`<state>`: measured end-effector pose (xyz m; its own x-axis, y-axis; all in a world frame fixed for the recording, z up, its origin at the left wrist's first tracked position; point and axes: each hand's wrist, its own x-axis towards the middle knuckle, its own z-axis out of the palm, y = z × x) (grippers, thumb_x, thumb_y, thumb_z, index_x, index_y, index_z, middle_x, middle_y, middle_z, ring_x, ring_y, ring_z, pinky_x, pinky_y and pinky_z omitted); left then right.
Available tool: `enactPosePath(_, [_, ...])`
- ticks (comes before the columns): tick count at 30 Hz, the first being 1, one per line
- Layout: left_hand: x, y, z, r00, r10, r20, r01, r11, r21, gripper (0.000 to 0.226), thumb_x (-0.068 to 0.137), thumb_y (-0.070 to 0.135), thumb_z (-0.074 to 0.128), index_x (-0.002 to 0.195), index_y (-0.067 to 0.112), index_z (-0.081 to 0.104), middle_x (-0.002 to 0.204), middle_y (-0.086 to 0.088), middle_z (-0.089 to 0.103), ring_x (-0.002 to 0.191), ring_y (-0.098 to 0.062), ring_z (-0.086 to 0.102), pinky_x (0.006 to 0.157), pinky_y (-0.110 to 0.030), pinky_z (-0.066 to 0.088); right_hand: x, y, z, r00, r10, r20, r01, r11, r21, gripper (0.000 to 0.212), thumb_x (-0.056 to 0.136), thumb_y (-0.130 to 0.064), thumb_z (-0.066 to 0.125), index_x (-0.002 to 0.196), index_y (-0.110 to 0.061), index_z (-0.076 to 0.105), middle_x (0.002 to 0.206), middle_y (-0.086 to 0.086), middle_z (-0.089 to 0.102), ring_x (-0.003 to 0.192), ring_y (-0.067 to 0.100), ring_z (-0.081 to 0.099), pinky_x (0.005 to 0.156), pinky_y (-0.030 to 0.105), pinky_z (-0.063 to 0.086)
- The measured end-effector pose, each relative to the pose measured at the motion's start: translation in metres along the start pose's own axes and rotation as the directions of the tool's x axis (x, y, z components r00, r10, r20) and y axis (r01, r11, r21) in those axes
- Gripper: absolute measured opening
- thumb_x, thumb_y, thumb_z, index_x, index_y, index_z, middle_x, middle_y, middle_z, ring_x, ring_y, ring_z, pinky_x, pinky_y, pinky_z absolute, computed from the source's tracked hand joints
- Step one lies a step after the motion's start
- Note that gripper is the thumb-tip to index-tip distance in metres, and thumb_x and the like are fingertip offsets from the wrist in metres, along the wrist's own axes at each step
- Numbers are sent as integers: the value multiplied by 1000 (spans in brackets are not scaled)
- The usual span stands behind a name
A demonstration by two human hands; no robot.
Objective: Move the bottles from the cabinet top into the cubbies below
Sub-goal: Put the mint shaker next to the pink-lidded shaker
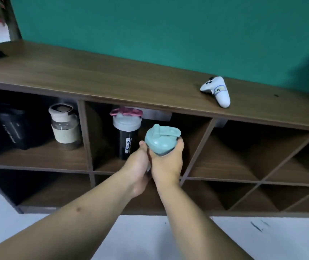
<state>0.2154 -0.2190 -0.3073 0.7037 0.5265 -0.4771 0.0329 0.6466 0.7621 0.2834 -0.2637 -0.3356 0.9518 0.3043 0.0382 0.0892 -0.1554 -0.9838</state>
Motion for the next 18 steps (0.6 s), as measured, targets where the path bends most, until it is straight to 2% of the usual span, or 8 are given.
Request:
enactPosePath(1, [6,-2,2,1000,21,-8,-21,999,35,59,111,52,23,129,23,72,123,-7,80,118,-23,70,100,-41,55,6,6,1,1000,1,0,-1,1000,-5,91,65,-33,92,141,-41,42,123,-9,69,112,16,69,89,39,61])
enactPosePath(2, [13,-2,3,999,42,-14,-42,998,51,62,110,53,21,131,24,71,125,-8,79,120,-25,69,105,-45,53,12,10,1,1000,2,7,-2,1000,-18,94,64,-32,91,143,-41,41,125,-9,69,114,16,68,95,44,59])
enactPosePath(3, [20,-3,2,998,55,-21,-54,997,59,63,110,54,19,134,24,70,127,-9,79,125,-29,68,110,-48,51,17,12,0,1000,1,24,-1,1000,-24,98,64,-29,92,146,-41,39,127,-8,68,117,17,67,99,44,58])
enactPosePath(6, [43,-6,1,998,53,-40,-50,997,61,64,110,55,19,137,24,67,132,-7,76,125,-24,68,115,-50,46,34,20,-1,996,39,74,-38,999,-6,104,67,-23,93,153,-34,35,133,-5,66,123,18,63,104,41,54])
enactPosePath(9, [64,-10,1,997,35,-75,-31,998,48,62,109,55,22,135,22,68,134,-8,75,128,-24,65,118,-48,43,46,28,6,989,85,117,-88,996,17,107,69,-26,92,156,-36,30,138,-5,63,126,19,61,106,46,53])
enactPosePath(15, [88,-8,2,994,49,-94,-46,999,28,61,110,53,24,127,16,70,116,-9,82,122,-27,69,113,-50,48,66,31,15,978,120,171,-137,987,89,119,74,-23,91,163,-37,13,152,-2,54,136,21,54,114,46,46])
enactPosePath(18, [92,-9,3,995,45,-91,-44,999,12,60,110,54,25,135,19,67,119,-10,82,118,-26,72,106,-50,53,64,36,17,979,129,155,-140,988,68,117,77,-27,88,164,-34,10,159,1,46,145,24,46,118,46,40])
